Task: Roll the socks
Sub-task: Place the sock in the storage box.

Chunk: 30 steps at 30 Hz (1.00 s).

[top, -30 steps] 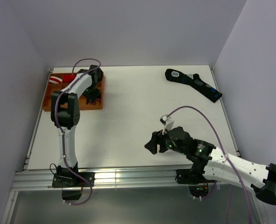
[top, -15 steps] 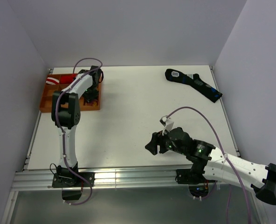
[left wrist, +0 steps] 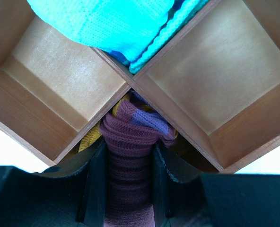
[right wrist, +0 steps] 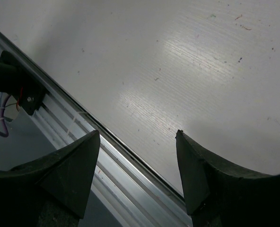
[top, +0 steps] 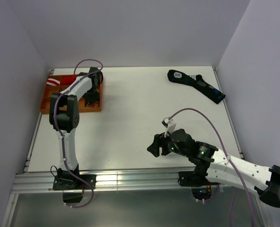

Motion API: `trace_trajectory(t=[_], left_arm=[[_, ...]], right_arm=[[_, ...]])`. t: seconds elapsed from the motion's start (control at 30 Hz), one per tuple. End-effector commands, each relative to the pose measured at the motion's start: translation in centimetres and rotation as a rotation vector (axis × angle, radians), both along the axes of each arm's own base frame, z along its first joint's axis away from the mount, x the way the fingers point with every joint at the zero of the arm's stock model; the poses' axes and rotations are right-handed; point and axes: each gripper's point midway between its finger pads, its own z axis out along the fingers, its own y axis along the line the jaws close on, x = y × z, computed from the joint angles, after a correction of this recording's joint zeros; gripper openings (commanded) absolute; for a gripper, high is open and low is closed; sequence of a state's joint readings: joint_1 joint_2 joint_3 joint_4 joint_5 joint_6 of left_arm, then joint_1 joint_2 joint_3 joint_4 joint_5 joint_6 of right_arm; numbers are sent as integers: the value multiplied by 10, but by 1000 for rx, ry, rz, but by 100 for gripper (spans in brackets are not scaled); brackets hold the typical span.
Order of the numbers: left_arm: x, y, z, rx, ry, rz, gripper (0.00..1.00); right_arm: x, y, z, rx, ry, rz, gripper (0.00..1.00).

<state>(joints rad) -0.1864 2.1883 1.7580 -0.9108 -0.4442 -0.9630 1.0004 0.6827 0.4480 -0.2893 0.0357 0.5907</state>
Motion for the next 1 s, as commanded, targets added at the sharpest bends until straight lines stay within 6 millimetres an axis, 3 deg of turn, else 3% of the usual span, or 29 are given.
trace_trajectory(t=[0.0, 0.3, 0.33, 0.37, 0.7, 0.97], left_arm=[[-34, 23, -25, 41, 186, -30, 35], [-26, 14, -5, -10, 142, -87, 47], [-27, 15, -4, -10, 142, -89, 58], [-26, 15, -2, -12, 137, -92, 62], [-17, 10, 22, -45, 85, -131, 62], [-2, 5, 54, -76, -3, -173, 63]], right_arm=[[4, 4, 14, 44, -17, -11, 73], [5, 6, 17, 51, -22, -8, 72], [5, 6, 17, 52, -21, -7, 73], [4, 6, 17, 52, -21, -4, 72], [4, 8, 17, 58, -20, 2, 73], [3, 8, 16, 58, -20, 5, 72]])
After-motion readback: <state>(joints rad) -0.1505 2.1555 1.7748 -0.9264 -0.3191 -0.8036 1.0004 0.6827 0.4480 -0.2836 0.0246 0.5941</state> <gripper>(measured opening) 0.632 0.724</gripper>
